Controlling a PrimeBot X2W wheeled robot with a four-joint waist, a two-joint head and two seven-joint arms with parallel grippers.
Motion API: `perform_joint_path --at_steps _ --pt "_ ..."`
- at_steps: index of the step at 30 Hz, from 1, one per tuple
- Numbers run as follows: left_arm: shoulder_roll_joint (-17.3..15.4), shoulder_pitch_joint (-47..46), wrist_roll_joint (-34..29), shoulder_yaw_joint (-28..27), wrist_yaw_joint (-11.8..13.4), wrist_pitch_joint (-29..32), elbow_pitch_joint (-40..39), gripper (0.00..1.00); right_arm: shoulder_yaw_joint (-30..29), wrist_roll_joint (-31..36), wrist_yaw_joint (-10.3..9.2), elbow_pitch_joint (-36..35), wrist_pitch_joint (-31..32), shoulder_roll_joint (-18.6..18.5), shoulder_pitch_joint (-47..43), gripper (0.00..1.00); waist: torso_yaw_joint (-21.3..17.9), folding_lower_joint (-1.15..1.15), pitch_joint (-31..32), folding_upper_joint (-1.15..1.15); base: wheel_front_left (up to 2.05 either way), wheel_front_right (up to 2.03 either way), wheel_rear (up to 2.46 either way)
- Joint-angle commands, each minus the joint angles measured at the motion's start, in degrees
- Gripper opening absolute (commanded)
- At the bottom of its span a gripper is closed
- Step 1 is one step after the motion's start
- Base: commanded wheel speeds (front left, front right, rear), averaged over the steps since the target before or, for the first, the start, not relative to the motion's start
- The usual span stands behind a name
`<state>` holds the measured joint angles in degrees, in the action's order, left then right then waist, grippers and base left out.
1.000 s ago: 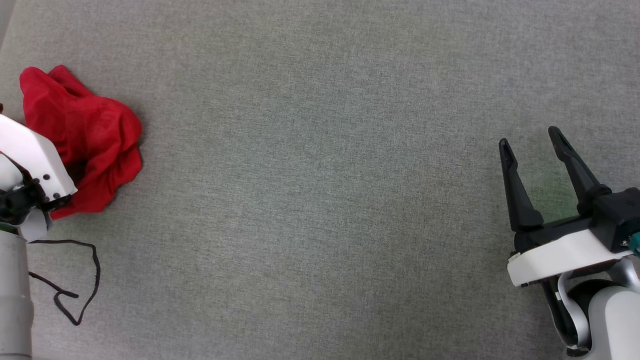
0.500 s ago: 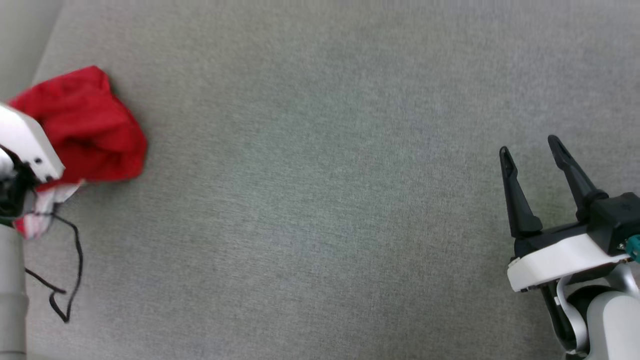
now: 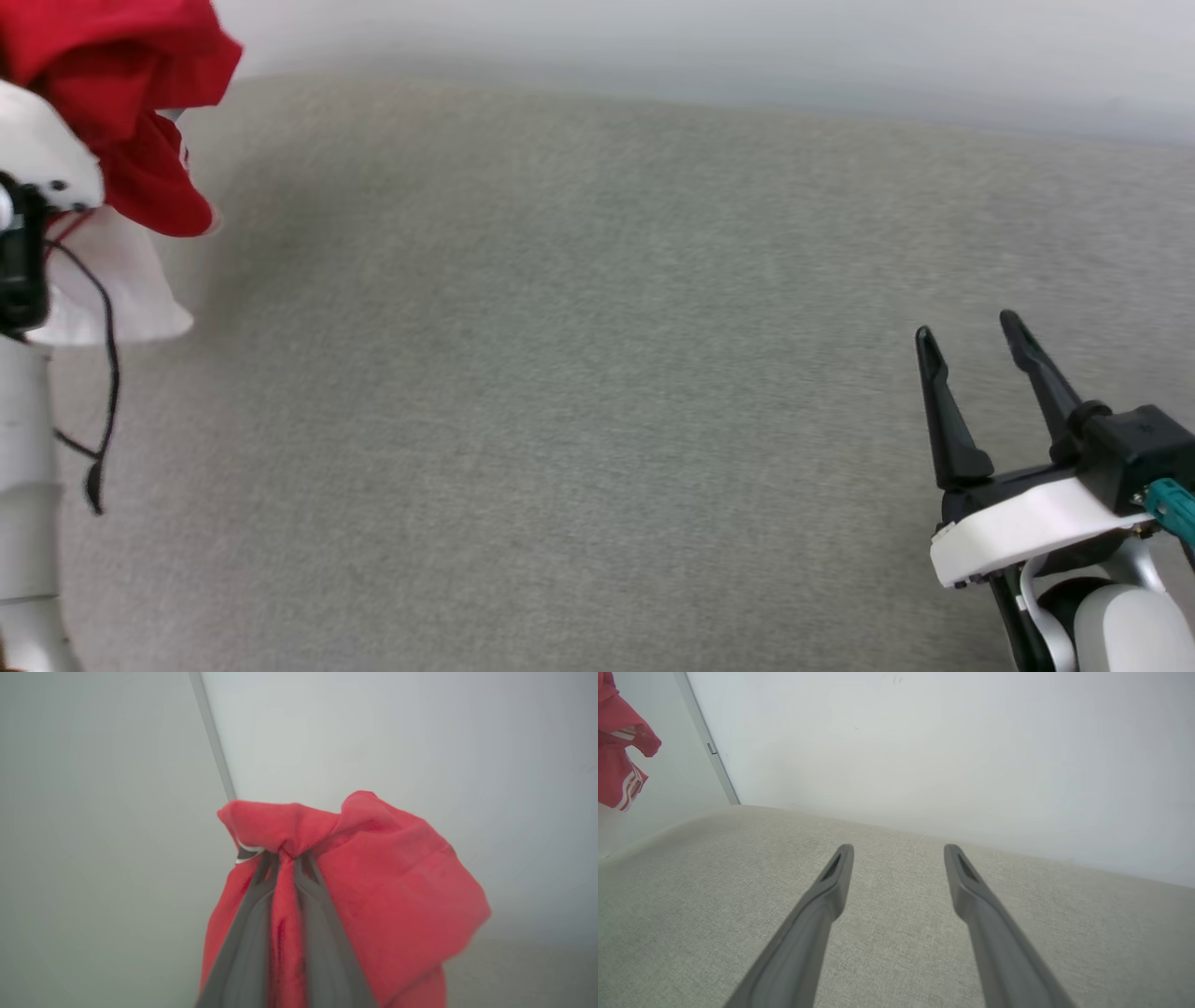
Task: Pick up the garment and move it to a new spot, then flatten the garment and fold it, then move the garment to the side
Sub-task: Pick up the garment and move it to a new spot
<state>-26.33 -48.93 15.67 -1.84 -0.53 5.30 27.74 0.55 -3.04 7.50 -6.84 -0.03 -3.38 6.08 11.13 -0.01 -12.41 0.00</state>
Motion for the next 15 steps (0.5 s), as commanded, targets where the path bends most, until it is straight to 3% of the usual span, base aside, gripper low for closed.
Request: perform_joint_path --at_steps 1,15 --pt "1.2 -1.0 -0.7 1.0 -0.3 -1.5 -0.5 0.00 0.1 -0.2 -0.02 0.6 -0.3 0.3 -0.8 1.00 -2.6 0.01 2.3 0.00 0.00 0.00 0.00" --pt "16.4 5.0 0.4 12.7 -3.5 -7.3 -2.9 0.00 -0.6 -2.7 -0.02 1.9 -0.5 0.5 -3.4 1.00 -17.3 0.01 6.9 0.00 0.00 0.00 0.00"
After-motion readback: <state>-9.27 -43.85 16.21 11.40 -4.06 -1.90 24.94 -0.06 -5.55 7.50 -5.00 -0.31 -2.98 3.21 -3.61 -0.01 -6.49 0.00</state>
